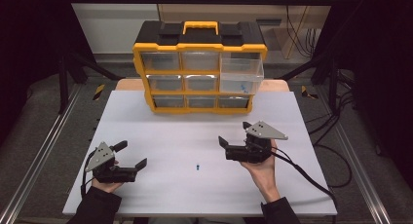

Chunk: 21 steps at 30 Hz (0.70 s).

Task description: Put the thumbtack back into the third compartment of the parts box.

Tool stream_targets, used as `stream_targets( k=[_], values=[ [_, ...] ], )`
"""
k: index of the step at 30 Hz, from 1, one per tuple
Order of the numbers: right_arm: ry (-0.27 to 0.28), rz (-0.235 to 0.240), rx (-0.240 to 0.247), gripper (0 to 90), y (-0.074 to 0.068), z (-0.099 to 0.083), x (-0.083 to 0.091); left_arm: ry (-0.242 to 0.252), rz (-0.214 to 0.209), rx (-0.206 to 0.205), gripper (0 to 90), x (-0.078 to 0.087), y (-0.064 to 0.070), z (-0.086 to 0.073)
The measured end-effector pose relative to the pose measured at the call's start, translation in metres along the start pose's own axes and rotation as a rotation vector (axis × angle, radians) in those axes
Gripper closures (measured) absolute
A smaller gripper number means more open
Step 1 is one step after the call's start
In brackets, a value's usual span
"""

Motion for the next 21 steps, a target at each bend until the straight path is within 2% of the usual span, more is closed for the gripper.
stream_targets(
  k=[4,16,21],
  values=[
    [-0.008,0.022,-0.001,6.0,-0.005,-0.004,-0.004,0.0,0.0,-0.003,0.8,0.0,0.001,0.0],
    [-0.037,0.042,0.0,6.5,-0.015,-0.017,-0.019,-0.003,0.0,-0.003,0.8,-0.001,0.001,0.0],
    [-0.082,0.058,0.018,7.1,-0.022,-0.027,-0.029,-0.002,0.0,-0.001,0.8,0.0,0.0,0.0]
  ],
)
Point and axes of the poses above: each handheld gripper's, and its own axes: x roughly backward along the jaws, z roughly out of its top, y roughly to its right, the point moved 5 cm from there along -x, roughly forward along the jaws, and after that the axes turned 11 degrees about z, right-handed, at the moved point
